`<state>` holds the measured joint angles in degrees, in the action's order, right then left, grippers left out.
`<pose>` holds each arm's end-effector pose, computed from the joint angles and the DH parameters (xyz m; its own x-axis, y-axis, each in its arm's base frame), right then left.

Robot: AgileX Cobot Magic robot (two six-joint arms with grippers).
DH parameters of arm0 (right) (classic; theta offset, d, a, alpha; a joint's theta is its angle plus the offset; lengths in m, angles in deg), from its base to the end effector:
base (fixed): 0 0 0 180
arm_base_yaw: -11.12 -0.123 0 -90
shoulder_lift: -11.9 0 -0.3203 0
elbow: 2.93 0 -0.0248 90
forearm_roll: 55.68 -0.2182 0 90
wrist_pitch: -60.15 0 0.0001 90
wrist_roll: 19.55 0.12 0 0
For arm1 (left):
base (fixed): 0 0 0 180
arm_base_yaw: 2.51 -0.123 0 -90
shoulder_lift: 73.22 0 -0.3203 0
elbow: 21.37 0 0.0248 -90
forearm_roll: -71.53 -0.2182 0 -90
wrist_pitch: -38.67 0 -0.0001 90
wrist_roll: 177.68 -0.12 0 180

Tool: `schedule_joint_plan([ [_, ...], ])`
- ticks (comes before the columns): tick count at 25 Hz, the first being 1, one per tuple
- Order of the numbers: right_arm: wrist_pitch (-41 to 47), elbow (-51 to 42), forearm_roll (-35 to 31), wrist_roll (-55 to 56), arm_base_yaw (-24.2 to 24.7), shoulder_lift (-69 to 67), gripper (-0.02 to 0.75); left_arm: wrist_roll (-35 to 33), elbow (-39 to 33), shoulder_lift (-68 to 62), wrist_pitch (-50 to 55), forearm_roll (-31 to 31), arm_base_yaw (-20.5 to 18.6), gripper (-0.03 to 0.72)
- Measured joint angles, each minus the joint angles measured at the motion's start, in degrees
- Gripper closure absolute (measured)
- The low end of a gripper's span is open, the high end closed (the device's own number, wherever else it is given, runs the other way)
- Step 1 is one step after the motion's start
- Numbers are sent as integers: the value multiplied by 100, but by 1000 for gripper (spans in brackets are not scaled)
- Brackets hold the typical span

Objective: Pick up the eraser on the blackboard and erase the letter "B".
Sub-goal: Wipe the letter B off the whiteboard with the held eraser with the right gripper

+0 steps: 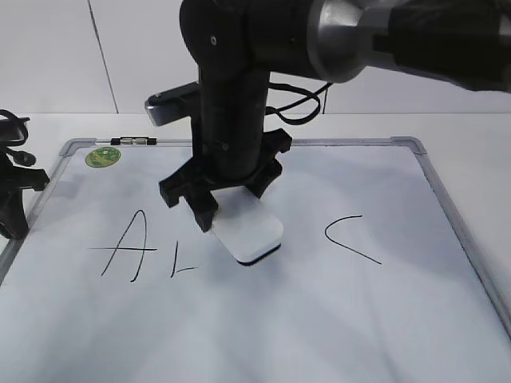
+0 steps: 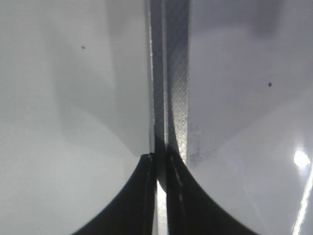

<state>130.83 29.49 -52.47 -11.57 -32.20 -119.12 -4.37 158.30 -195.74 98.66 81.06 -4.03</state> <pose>0.3331 0.3054 0.2388 -0.7912 -0.5808 -0.1914 -0.5869 0.8091 -0.0291 0.3640 -0.0076 0.1769 -0.9992 0.0061 0.0388 0.0005 0.9895 -0.1446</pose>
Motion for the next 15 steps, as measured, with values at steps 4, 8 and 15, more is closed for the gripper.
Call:
schedule_joint_plan([
  [4, -159, -753, 15, -22, -267, 301, 185, 0, 0, 0, 0, 0, 0, 672],
  [8, -761, -1176, -9, -97, -526, 314, 185, 0, 0, 0, 0, 2, 0, 672],
  [15, -1400, -1267, 6, -154, -570, 314, 185, -10, 0, 0, 0, 12, 0, 672],
])
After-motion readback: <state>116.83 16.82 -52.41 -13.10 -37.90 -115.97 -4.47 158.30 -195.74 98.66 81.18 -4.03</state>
